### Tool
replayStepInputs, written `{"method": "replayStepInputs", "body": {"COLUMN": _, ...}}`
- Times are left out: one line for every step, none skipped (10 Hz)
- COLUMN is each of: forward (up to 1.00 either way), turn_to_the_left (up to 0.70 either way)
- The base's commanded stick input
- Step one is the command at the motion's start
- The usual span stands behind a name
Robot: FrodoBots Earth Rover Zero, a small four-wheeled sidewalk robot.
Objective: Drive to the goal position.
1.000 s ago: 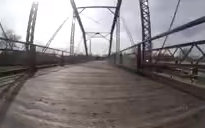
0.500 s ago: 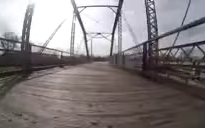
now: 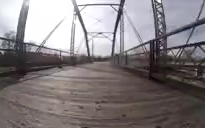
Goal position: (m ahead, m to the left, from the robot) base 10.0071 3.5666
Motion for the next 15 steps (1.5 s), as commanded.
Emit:
{"method": "replayStepInputs", "body": {"forward": 1.0, "turn_to_the_left": 0.0}}
{"method": "replayStepInputs", "body": {"forward": 1.0, "turn_to_the_left": 0.0}}
{"method": "replayStepInputs", "body": {"forward": 1.0, "turn_to_the_left": 0.0}}
{"method": "replayStepInputs", "body": {"forward": 1.0, "turn_to_the_left": 0.0}}
{"method": "replayStepInputs", "body": {"forward": 1.0, "turn_to_the_left": 0.0}}
{"method": "replayStepInputs", "body": {"forward": 1.0, "turn_to_the_left": 0.0}}
{"method": "replayStepInputs", "body": {"forward": 1.0, "turn_to_the_left": 0.0}}
{"method": "replayStepInputs", "body": {"forward": 1.0, "turn_to_the_left": 0.0}}
{"method": "replayStepInputs", "body": {"forward": 1.0, "turn_to_the_left": 0.0}}
{"method": "replayStepInputs", "body": {"forward": 1.0, "turn_to_the_left": 0.0}}
{"method": "replayStepInputs", "body": {"forward": 1.0, "turn_to_the_left": 0.0}}
{"method": "replayStepInputs", "body": {"forward": 1.0, "turn_to_the_left": 0.0}}
{"method": "replayStepInputs", "body": {"forward": 1.0, "turn_to_the_left": -0.09}}
{"method": "replayStepInputs", "body": {"forward": 1.0, "turn_to_the_left": -0.21}}
{"method": "replayStepInputs", "body": {"forward": 1.0, "turn_to_the_left": -0.34}}
